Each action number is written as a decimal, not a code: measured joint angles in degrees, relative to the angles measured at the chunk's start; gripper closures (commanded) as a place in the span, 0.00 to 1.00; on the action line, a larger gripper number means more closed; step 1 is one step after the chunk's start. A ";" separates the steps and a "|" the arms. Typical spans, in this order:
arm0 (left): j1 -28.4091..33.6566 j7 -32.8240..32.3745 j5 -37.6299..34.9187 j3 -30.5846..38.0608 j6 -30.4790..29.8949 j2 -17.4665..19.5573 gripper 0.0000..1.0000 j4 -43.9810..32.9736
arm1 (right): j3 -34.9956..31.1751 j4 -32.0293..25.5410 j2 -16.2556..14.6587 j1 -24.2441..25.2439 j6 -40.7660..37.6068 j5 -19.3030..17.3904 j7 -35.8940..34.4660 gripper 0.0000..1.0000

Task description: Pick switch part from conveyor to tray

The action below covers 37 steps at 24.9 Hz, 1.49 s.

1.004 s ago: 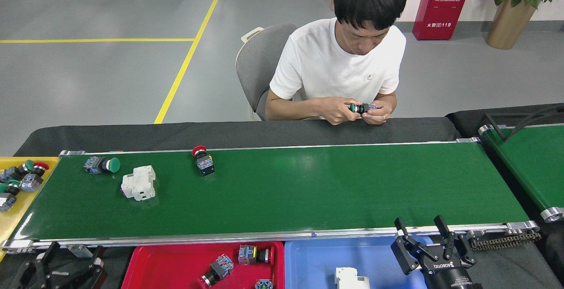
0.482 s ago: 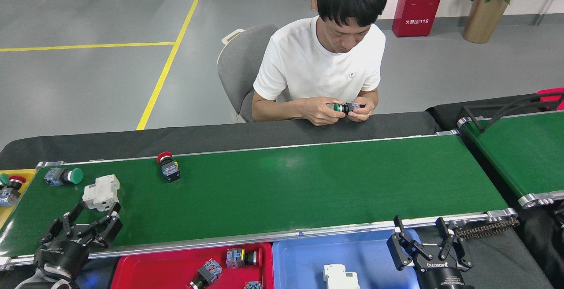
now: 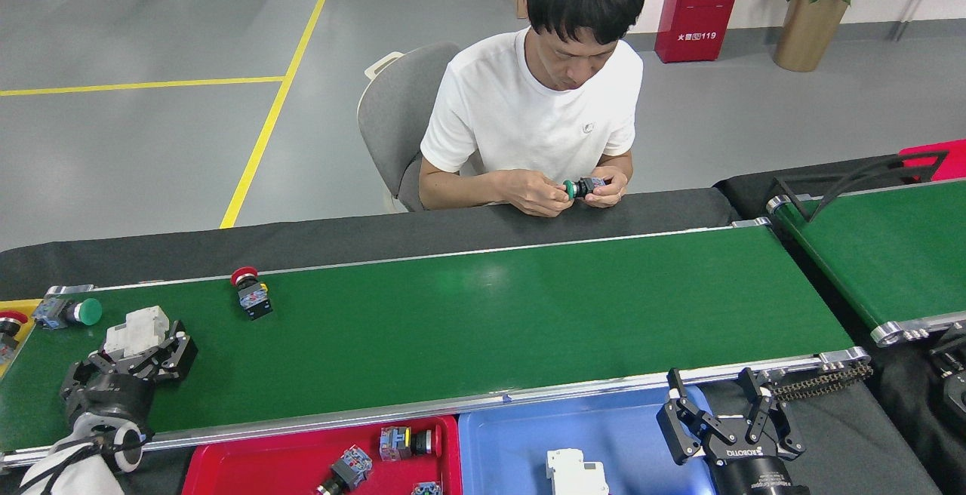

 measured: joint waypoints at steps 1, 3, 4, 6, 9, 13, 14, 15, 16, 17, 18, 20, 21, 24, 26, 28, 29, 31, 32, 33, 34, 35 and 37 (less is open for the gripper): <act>0.00 0.00 0.18 -0.35 -0.17 0.50 0.97 -0.11 | 0.00 0.01 0.00 0.00 -0.05 0.00 0.00 0.01; 0.17 0.06 0.35 -0.41 -2.32 0.64 0.97 -2.09 | 0.00 0.02 0.00 0.00 -0.09 0.00 0.00 0.01; 0.63 0.10 0.57 -0.41 -3.49 0.48 0.96 -4.13 | 0.01 0.02 0.00 0.00 -0.12 0.00 0.00 0.01; 3.56 0.14 2.57 -0.45 -6.28 -0.06 0.96 -11.04 | 0.01 0.03 0.00 0.02 -0.13 0.00 0.00 0.01; 14.05 -1.49 6.88 -0.81 -12.83 -1.31 0.90 -29.68 | 0.01 0.03 0.00 0.15 -0.13 0.00 0.00 0.01; 27.05 -5.37 8.34 -3.58 -24.52 -8.97 0.73 -55.31 | 0.02 0.05 0.00 0.15 -0.19 0.00 -0.04 0.01; 29.01 -6.88 8.33 -6.19 -27.43 -11.55 0.72 -59.00 | 0.02 0.05 0.00 0.16 -0.20 0.00 -0.04 0.01; 30.38 -8.84 8.33 -9.63 -30.12 -13.89 0.72 -61.54 | 0.02 0.05 0.00 0.16 -0.20 0.00 -0.05 0.01; 30.95 -10.40 8.27 -13.10 -31.92 -15.33 0.72 -62.41 | 0.02 0.05 0.00 0.16 -0.21 0.00 -0.05 0.01; 31.13 -12.36 7.38 -17.19 -33.29 -16.41 0.72 -62.54 | 0.02 0.05 0.00 0.15 -0.21 0.00 -0.05 0.01; 31.15 -13.49 5.16 -21.07 -33.79 -17.30 0.67 -62.54 | 0.02 0.05 -0.01 0.16 -0.21 0.00 -0.05 0.01; 31.27 -14.86 0.21 -26.58 -33.70 -19.39 0.21 -62.48 | 0.02 0.05 -0.01 0.16 -0.22 0.00 -0.05 0.01; 31.28 -15.24 -1.73 -28.54 -32.99 -20.75 0.00 -62.18 | 0.02 0.05 -0.01 0.16 -0.22 0.00 -0.05 0.01; 30.21 -15.63 -3.56 -30.80 -31.59 -22.11 0.00 -60.07 | 0.02 0.05 -0.01 0.16 -0.22 0.00 -0.05 0.01; 29.73 -15.69 -3.66 -30.36 -31.24 -22.04 0.00 -59.75 | 0.02 0.05 -0.01 0.16 -0.22 0.00 -0.05 0.01; 29.78 -15.72 -3.32 -28.55 -31.15 -21.93 0.00 -60.11 | 0.02 0.05 -0.01 0.16 -0.22 0.00 -0.07 0.01; 29.84 -15.73 -2.70 -26.77 -31.05 -21.64 0.00 -60.72 | 0.02 0.05 -0.01 0.16 -0.22 0.00 -0.08 0.01; 30.00 -15.88 -1.06 -21.45 -30.96 -20.94 0.00 -61.67 | 0.02 0.05 -0.01 0.20 -0.24 0.00 -0.11 0.01; 30.05 -15.46 -0.37 -17.61 -30.96 -20.73 0.00 -61.74 | 0.02 0.05 -0.01 0.21 -0.26 0.00 -0.12 0.01; 30.08 -14.76 -0.09 -13.53 -30.96 -20.67 0.00 -61.71 | 0.02 0.05 -0.01 0.22 -0.39 0.00 -0.12 0.01; 30.18 -13.68 -0.04 -9.25 -30.96 -20.68 0.00 -61.50 | 0.02 0.05 -0.01 0.26 -0.52 0.00 -0.12 0.01; 30.42 -12.29 -0.04 -5.27 -31.05 -20.68 0.00 -61.06 | 0.02 0.05 -0.01 0.30 -0.57 0.00 -0.12 0.01; 31.24 -8.99 -0.04 2.66 -31.10 -20.68 0.00 -59.29 | 0.02 0.05 -0.01 0.34 -0.56 0.00 -0.13 0.01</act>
